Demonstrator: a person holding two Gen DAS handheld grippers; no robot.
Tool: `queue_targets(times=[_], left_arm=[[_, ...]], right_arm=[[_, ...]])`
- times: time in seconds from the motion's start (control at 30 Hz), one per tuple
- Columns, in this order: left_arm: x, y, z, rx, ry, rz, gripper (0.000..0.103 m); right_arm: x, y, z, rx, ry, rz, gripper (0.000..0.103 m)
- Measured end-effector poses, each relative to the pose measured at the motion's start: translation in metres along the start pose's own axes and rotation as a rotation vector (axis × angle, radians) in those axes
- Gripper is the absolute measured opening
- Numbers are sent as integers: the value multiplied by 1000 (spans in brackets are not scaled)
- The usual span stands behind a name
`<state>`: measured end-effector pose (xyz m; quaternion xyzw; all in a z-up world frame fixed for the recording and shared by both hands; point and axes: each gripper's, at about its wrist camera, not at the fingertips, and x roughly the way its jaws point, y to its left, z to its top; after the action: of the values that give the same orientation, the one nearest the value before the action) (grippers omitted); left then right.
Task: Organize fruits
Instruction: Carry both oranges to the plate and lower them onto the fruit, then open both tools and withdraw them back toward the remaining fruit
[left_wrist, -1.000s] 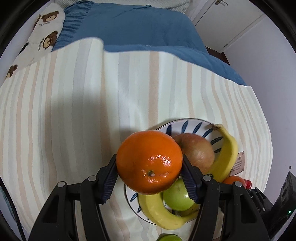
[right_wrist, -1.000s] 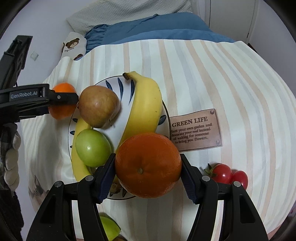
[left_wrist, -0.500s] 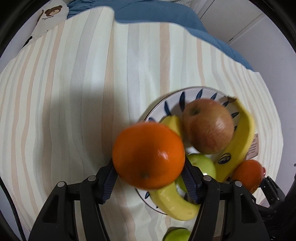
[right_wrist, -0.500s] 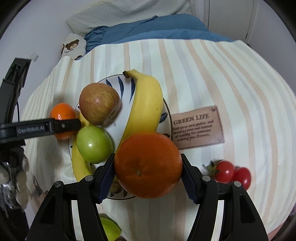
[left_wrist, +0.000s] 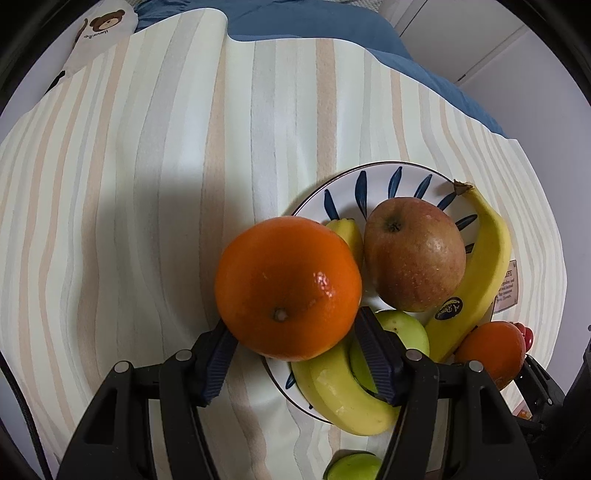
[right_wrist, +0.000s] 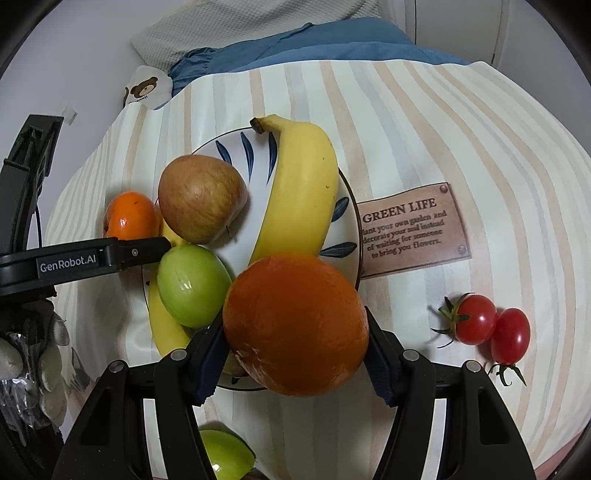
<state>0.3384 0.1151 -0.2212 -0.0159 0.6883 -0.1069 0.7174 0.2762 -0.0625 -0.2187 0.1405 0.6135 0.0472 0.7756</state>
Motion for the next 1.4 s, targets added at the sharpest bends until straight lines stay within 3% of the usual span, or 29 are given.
queue_targets(times=[0.37,0.77,0.9,1.17,1.27,1.4], left_arm=[[-14,-9,-5,10,-40,35,62],[-30,-17,-20,31,-94,64,70],[-33,-16,-27,37,-105,67,80],[-39,-13,-44,36,-120,77,81],[-39,-12,-52,38,-121,82,89],[-35,-15,-65,47,-118,104,90]], right_arm=[[-3,-1,1,8,-13,27,68],[-4,0,-15,16,2,37,68],[-2,-1,-21,27,10,45,68],[-4,2,-32,28,7,58,68],[-6,2,-35,31,5,64,68],[-7,0,-38,35,4,68,68]])
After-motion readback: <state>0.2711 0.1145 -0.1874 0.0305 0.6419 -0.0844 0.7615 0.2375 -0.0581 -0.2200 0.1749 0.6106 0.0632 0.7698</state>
